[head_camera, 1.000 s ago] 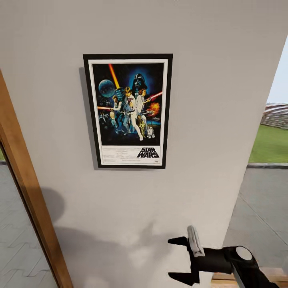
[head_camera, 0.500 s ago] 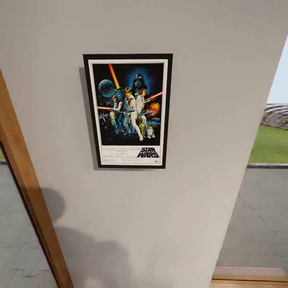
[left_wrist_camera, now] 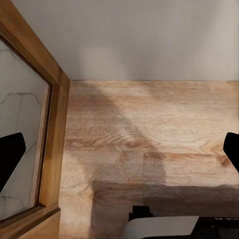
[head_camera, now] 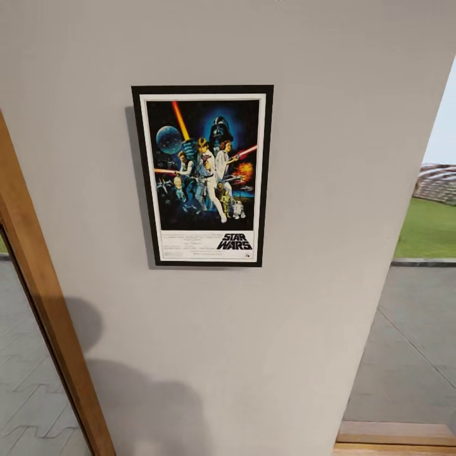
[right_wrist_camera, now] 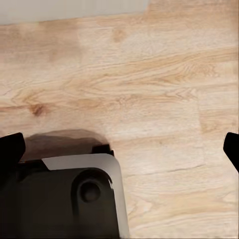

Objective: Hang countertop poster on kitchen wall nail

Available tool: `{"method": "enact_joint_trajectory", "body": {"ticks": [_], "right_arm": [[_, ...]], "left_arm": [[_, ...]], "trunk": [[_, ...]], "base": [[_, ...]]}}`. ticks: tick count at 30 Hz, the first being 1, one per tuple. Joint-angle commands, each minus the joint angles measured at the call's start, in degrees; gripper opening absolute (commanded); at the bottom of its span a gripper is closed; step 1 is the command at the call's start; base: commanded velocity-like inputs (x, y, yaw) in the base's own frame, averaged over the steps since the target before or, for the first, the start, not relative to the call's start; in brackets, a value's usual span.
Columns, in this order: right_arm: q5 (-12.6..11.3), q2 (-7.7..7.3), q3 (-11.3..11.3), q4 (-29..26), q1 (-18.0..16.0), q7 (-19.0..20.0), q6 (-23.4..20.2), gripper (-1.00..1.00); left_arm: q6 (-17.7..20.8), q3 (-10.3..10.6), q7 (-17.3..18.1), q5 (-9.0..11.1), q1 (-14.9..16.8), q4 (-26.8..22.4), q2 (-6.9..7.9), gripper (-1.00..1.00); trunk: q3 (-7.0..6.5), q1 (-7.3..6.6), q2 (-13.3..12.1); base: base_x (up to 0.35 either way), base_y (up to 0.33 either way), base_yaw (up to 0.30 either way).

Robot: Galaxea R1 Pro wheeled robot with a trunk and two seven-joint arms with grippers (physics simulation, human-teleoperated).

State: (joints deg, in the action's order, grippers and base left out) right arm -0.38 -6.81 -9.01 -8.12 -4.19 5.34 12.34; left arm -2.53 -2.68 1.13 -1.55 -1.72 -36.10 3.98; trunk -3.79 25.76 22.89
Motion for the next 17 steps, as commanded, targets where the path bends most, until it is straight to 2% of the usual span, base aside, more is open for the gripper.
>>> {"method": "enact_joint_trajectory", "body": {"ticks": [1, 5, 17], "right_arm": [[-0.03, 0.01, -0.48, 0.63, -0.03, 0.38, 0.17, 1.00], [-0.01, 0.03, -0.47, 2.43, -0.03, 0.16, 0.16, 1.00], [-0.03, 0.04, -0.49, 3.07, -0.03, 0.10, 0.22, 1.00]], "left_arm": [[-0.11, -0.14, 0.13, -0.17, -0.03, -0.04, -0.02, 1.00], [-0.11, -0.14, 0.12, -0.20, -0.03, -0.08, -0.02, 1.00], [-0.50, -0.13, 0.14, -0.20, -0.03, -0.03, -0.02, 1.00]], "trunk": [[0.00, 0.02, 0.03], [0.00, 0.02, 0.03], [0.00, 0.02, 0.03]], "base": [[0.000, 0.000, 0.000], [0.000, 0.000, 0.000], [0.000, 0.000, 0.000]]}}
